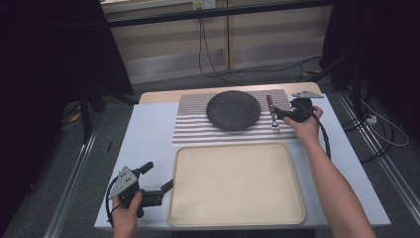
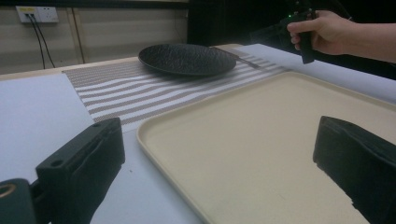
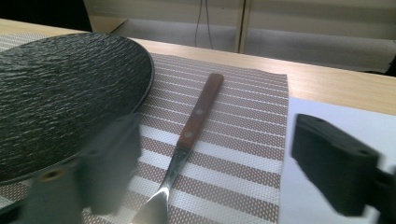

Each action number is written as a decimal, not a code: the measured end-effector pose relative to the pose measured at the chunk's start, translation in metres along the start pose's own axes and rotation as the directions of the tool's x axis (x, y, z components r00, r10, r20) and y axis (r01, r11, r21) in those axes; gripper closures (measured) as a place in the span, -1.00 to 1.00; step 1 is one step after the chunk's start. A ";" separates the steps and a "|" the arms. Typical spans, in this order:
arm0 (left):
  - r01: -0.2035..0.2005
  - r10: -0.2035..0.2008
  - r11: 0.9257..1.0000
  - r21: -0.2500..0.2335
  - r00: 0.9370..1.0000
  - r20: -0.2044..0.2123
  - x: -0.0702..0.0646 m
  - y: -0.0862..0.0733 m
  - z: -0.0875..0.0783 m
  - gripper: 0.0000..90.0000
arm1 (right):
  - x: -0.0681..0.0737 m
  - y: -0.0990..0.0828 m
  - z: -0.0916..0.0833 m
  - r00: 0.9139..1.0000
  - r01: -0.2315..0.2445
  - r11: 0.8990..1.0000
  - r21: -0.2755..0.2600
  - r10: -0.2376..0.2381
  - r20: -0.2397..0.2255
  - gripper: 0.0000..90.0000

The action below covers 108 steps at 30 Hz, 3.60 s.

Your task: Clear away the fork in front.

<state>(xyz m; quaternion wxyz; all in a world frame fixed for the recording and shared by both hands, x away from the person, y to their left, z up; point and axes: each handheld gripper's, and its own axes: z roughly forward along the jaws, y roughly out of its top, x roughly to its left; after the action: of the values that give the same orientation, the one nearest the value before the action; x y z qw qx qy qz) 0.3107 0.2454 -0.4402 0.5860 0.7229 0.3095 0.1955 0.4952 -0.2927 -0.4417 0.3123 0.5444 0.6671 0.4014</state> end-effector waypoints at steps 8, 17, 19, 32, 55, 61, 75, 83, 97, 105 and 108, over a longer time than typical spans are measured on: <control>-0.002 0.002 1.000 0.005 1.000 -0.005 0.000 0.000 0.001 -0.95 | 0.004 0.003 0.016 1.000 0.008 0.998 0.057 -0.008 -0.006 -0.21; -0.002 0.002 1.000 0.007 1.000 -0.001 -0.002 -0.001 0.000 -0.95 | 0.009 0.004 0.033 1.000 0.022 0.994 0.109 -0.020 -0.014 0.15; -0.002 0.002 1.000 0.004 1.000 -0.004 -0.001 0.000 0.000 -0.95 | 0.010 0.005 0.035 1.000 0.017 0.994 0.106 -0.015 -0.021 0.21; -0.001 0.001 1.000 0.009 1.000 -0.008 -0.002 -0.001 -0.001 -0.95 | 0.017 0.005 0.058 1.000 0.003 0.985 0.174 -0.001 -0.010 0.53; -0.005 0.005 1.000 -0.007 1.000 -0.012 -0.004 0.002 -0.003 -0.95 | 0.012 -0.005 0.023 0.998 0.004 0.952 0.306 0.016 -0.064 0.73; -0.013 0.013 1.000 -0.016 1.000 -0.002 -0.006 0.005 0.000 -0.95 | 0.008 -0.009 0.009 0.995 0.025 0.933 0.360 0.011 -0.097 0.71; -0.016 0.016 1.000 -0.014 1.000 0.008 -0.003 0.007 0.007 -0.94 | 0.010 -0.005 0.014 0.996 -0.005 0.918 0.397 0.041 -0.082 0.72; -0.015 0.015 1.000 -0.007 1.000 0.003 -0.005 0.006 0.005 -0.94 | 0.012 -0.006 0.014 0.997 0.000 0.922 0.388 0.029 -0.068 0.74; -0.013 0.013 1.000 -0.008 1.000 -0.020 -0.006 0.004 -0.003 -0.94 | 0.007 -0.005 0.003 0.991 0.012 0.948 0.317 0.030 -0.127 0.74; -0.013 0.013 1.000 -0.008 1.000 -0.017 -0.007 0.005 -0.003 -0.94 | 0.000 -0.001 -0.015 0.985 -0.031 0.971 0.235 0.071 -0.161 0.74; -0.003 0.003 1.000 -0.007 1.000 -0.018 -0.006 0.005 -0.002 -0.94 | -0.001 0.003 -0.029 0.980 -0.039 0.979 0.201 0.077 -0.183 0.74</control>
<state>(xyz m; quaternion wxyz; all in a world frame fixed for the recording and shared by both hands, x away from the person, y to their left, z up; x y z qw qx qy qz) 0.3059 0.2420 -0.4340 0.5856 0.7194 0.3129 0.2040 0.4723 -0.2988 -0.4251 0.1800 0.5510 0.7138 0.3930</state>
